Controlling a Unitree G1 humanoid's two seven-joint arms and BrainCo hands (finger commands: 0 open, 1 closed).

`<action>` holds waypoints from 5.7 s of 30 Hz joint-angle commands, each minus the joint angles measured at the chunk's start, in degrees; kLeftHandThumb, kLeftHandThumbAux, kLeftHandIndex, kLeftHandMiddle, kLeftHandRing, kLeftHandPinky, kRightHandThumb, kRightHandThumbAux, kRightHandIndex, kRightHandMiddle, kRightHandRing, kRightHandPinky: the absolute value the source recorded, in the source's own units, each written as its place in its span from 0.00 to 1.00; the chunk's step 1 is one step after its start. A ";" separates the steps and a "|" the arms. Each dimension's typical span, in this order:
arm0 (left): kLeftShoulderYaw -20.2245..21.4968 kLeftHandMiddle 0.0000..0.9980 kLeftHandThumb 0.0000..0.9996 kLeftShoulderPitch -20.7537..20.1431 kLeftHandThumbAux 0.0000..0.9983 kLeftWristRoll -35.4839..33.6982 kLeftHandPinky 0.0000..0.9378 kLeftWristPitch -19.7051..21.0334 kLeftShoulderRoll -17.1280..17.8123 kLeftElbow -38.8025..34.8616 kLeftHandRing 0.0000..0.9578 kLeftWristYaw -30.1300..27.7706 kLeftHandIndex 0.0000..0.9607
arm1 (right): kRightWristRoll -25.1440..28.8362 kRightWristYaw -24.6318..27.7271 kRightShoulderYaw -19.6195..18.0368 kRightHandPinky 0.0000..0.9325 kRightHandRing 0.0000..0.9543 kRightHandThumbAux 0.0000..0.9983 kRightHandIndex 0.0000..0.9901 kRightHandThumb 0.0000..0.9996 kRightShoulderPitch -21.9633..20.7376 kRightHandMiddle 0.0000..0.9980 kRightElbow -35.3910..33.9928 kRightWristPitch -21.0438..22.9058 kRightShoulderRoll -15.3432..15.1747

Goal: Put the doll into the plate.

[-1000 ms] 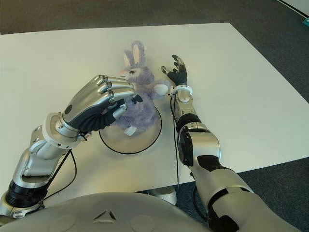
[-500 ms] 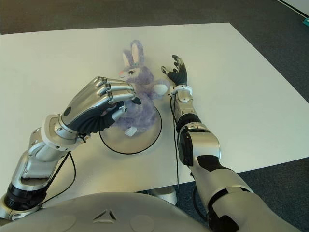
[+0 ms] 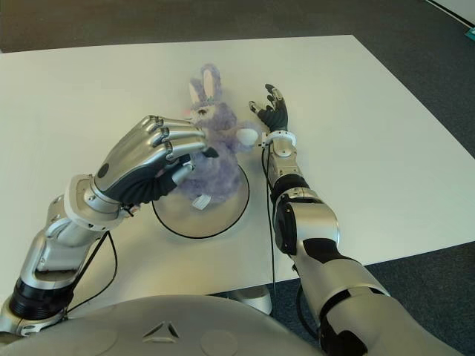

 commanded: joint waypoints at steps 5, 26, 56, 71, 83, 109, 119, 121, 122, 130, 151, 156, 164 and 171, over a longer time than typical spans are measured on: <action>0.66 0.54 0.85 -1.36 0.67 5.06 0.77 -1.24 -2.90 1.65 0.75 4.88 0.42 | 0.44 0.95 0.20 0.04 0.01 0.85 0.12 0.41 5.47 0.04 3.49 4.21 1.84; 0.63 0.55 0.83 -1.82 0.67 5.89 0.72 -0.86 -5.60 3.05 0.67 7.54 0.42 | 0.07 0.81 0.56 0.04 0.00 0.86 0.11 0.34 5.39 0.03 3.56 4.56 1.79; 0.33 0.48 0.83 -0.81 0.67 6.45 0.64 -0.99 -7.31 4.29 0.61 10.17 0.44 | 0.29 1.09 0.39 0.05 0.01 0.85 0.11 0.39 5.45 0.04 3.52 4.37 1.77; 0.06 0.57 0.83 -0.35 0.68 2.70 0.78 -2.19 -7.36 4.27 0.73 10.14 0.41 | 0.23 0.76 0.39 0.07 0.02 0.85 0.11 0.41 5.42 0.05 3.54 4.46 1.73; 1.22 0.55 0.84 1.72 0.67 0.84 0.83 -5.01 -5.19 3.76 0.77 10.28 0.42 | 0.63 1.01 -0.01 0.07 0.03 0.86 0.12 0.43 5.39 0.05 3.52 4.47 1.85; 2.25 0.55 0.84 4.49 0.67 -0.88 0.83 -10.14 -6.58 5.65 0.77 12.32 0.42 | 0.37 0.62 0.18 0.08 0.03 0.86 0.12 0.42 5.38 0.06 3.53 4.28 1.94; 2.39 0.54 0.84 5.91 0.67 0.54 0.82 -11.17 -7.54 5.67 0.77 13.41 0.42 | 0.39 0.61 0.18 0.08 0.03 0.85 0.12 0.42 5.36 0.06 3.54 4.34 1.91; 2.45 0.54 0.84 6.27 0.67 0.71 0.83 -11.26 -7.66 5.62 0.77 13.51 0.42 | 0.38 0.59 0.18 0.08 0.03 0.85 0.12 0.42 5.36 0.06 3.54 4.32 1.92; 2.47 0.54 0.84 6.47 0.67 0.78 0.83 -11.27 -7.72 5.57 0.78 13.55 0.42 | 0.38 0.59 0.18 0.08 0.03 0.86 0.12 0.42 5.37 0.06 3.53 4.31 1.92; 1.79 0.55 0.85 7.12 0.67 -0.67 0.83 -11.39 -7.75 5.21 0.78 12.68 0.42 | 0.40 0.66 0.17 0.07 0.03 0.86 0.12 0.44 5.39 0.06 3.51 4.22 1.91; 3.58 0.52 0.85 3.57 0.67 7.77 0.67 -7.35 -8.98 3.88 0.68 13.46 0.42 | 0.44 0.85 0.15 0.06 0.02 0.85 0.11 0.42 5.47 0.04 3.48 4.16 1.90; 4.15 0.43 0.94 2.57 0.66 8.14 0.44 -7.28 -8.41 4.29 0.49 13.58 0.48 | 0.38 0.90 0.23 0.05 0.01 0.86 0.11 0.40 5.42 0.04 3.49 4.28 1.86; 4.47 0.45 0.84 1.11 0.67 7.42 0.30 -8.97 -8.31 5.82 0.30 15.29 0.45 | -0.18 0.34 0.72 0.05 0.02 0.86 0.11 0.37 5.28 0.05 3.60 4.67 1.73; 5.27 0.26 0.74 -2.67 0.70 11.71 0.19 -10.97 -8.70 9.39 0.20 21.26 0.44 | -0.53 -0.35 1.10 0.02 0.02 0.85 0.12 0.36 5.29 0.06 3.73 4.90 1.64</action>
